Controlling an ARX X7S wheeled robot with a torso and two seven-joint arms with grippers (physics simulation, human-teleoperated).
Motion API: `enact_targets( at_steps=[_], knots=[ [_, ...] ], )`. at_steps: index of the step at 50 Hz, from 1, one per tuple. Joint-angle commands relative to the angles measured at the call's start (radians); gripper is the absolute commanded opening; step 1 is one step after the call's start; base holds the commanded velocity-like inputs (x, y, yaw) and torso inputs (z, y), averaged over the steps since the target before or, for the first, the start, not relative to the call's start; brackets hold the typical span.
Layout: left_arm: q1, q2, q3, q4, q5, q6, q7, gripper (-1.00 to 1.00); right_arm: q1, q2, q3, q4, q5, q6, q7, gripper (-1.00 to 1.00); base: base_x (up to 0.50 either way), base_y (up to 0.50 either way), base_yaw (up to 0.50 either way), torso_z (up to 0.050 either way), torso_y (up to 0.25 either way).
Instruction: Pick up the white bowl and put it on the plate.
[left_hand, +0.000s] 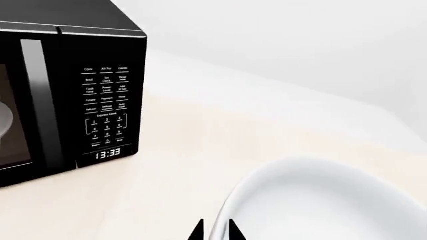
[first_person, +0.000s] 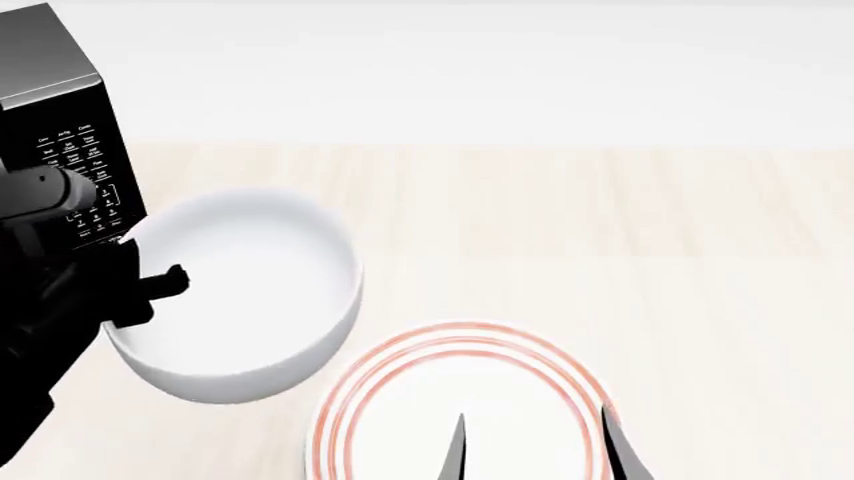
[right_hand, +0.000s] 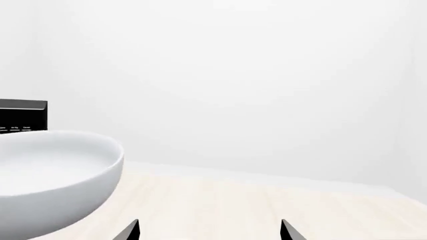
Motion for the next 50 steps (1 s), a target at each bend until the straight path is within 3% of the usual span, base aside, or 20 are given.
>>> enact_targets(
  at_steps=[1,25,50],
  knots=[
    [-0.095,0.098,0.037,-0.090,0.045,-0.005,0.053,-1.00,0.001,0.003,0.002,0.007,0.007,-0.006,0.000,1.00,0.00,0.00,0.00,0.000,0.000],
    [-0.138,0.227,0.106,-0.189,0.089,0.000,0.105,-1.00,0.004,0.009,0.005,0.014,0.017,-0.011,0.002,1.00,0.00,0.00,0.00,0.000,0.000],
    [-0.100,0.252,0.137,-0.118,0.074,-0.014,0.101,-1.00,0.004,0.015,-0.004,0.017,0.010,-0.013,0.008,1.00,0.00,0.00,0.00,0.000,0.000]
  ],
)
